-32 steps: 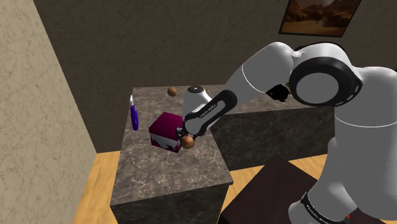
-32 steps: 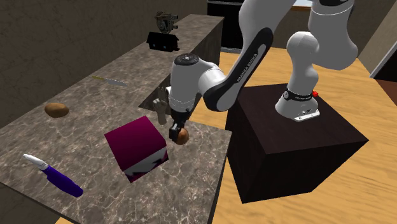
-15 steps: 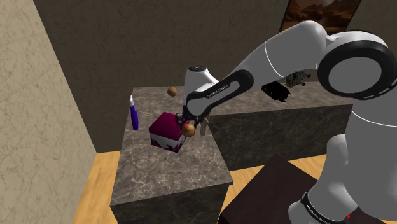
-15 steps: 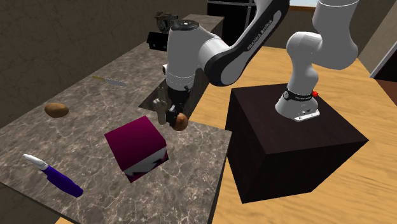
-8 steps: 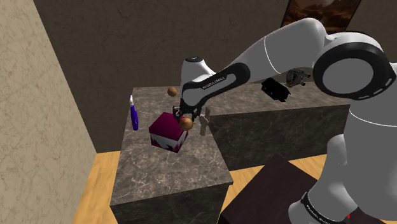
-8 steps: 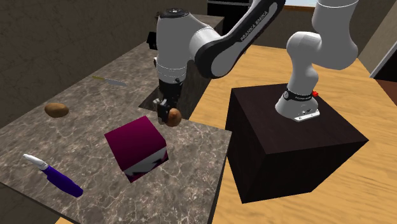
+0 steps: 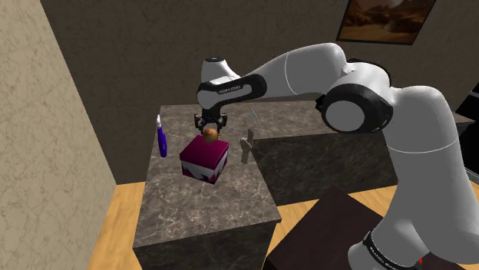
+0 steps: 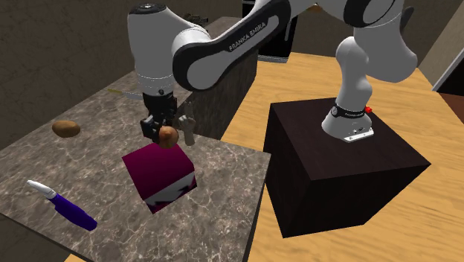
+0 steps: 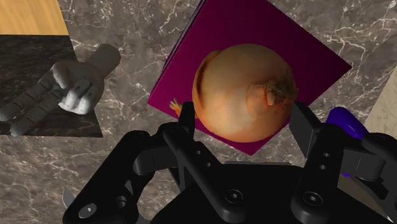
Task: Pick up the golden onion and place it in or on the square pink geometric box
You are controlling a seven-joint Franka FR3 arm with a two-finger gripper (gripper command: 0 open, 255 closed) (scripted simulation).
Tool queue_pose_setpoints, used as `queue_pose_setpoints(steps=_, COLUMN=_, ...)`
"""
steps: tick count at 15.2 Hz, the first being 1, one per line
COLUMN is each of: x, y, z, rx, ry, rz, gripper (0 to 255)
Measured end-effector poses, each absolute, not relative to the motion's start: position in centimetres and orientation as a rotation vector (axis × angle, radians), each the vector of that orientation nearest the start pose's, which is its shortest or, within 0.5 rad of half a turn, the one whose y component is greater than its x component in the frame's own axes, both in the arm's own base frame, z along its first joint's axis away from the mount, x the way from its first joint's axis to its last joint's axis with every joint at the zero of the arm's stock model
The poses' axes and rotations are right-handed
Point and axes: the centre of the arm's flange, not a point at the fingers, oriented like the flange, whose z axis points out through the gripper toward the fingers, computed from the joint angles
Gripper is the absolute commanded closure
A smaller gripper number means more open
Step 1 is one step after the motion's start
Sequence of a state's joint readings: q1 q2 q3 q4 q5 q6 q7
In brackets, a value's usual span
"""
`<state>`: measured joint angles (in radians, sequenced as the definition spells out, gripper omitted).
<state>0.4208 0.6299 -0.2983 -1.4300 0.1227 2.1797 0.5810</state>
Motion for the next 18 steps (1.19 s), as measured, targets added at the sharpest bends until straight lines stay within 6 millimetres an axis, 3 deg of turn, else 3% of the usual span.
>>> queue_pose_setpoints(steps=3, x=75.8, y=13.7, z=36.0, rx=-3.060, ry=0.707, rz=-0.254, gripper=255)
queue_pose_setpoints(steps=5, x=77.4, y=13.4, z=36.0, rx=-3.060, ry=0.706, rz=-0.253, gripper=255)
queue_pose_setpoints(steps=18, x=77.9, y=13.4, z=29.4, rx=-3.060, ry=0.705, rz=-0.252, gripper=255)
